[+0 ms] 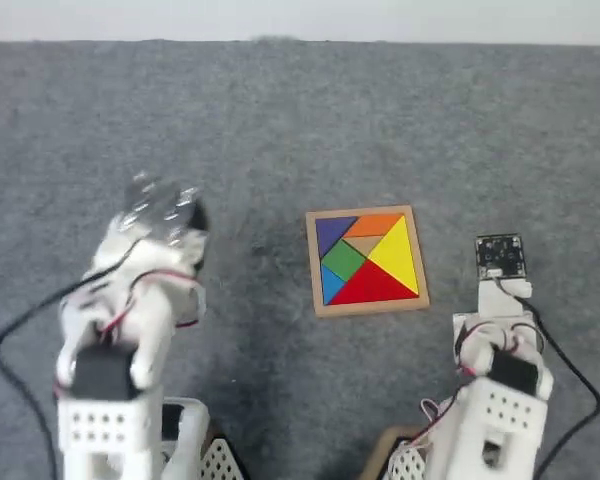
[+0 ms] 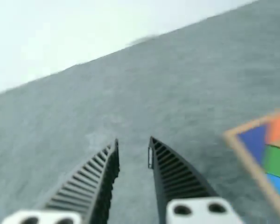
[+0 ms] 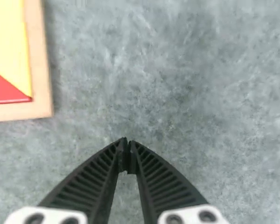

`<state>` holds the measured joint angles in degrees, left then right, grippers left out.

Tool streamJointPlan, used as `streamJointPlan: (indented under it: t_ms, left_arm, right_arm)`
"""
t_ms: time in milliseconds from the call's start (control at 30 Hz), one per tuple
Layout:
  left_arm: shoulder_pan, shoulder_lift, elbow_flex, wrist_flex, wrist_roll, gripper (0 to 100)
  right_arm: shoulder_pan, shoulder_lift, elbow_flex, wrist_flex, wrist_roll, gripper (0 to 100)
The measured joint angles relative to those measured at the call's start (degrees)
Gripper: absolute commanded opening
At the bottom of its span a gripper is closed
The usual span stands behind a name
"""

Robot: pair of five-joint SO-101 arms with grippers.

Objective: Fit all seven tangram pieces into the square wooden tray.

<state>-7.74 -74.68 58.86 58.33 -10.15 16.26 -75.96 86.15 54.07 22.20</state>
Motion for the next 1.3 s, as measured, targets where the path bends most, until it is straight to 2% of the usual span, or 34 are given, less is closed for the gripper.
streamJointPlan:
  t_ms: [133,267,400,667,933,1133,1300]
  left_arm:
    - [-7.4,-10.8,10.1,0.0,0.0,10]
    - [-9.6,-20.2,19.2,0.0,0.0,10]
    - [-9.6,-27.6,27.7,0.0,0.0,10]
    - [-9.7,-28.4,37.6,0.0,0.2,10]
    - [-10.1,-28.4,38.1,0.2,0.2,10]
    - [-10.1,-28.4,38.1,11.5,0.2,10]
    - [-10.1,-28.4,38.1,13.7,0.3,10]
  right_arm:
    - [-3.7,-14.0,0.1,10.2,0.0,0.8]
    - [-6.4,-27.2,1.8,17.7,0.1,0.8]
    - [-6.8,-26.4,6.9,17.4,1.8,0.8]
    - [-7.0,-27.0,9.2,16.4,2.5,0.8]
    - [-7.0,-27.0,9.2,16.4,2.5,0.8]
    - [-7.0,-27.0,9.2,16.4,2.5,0.8]
    - [-7.0,-27.0,9.2,16.4,2.5,0.9]
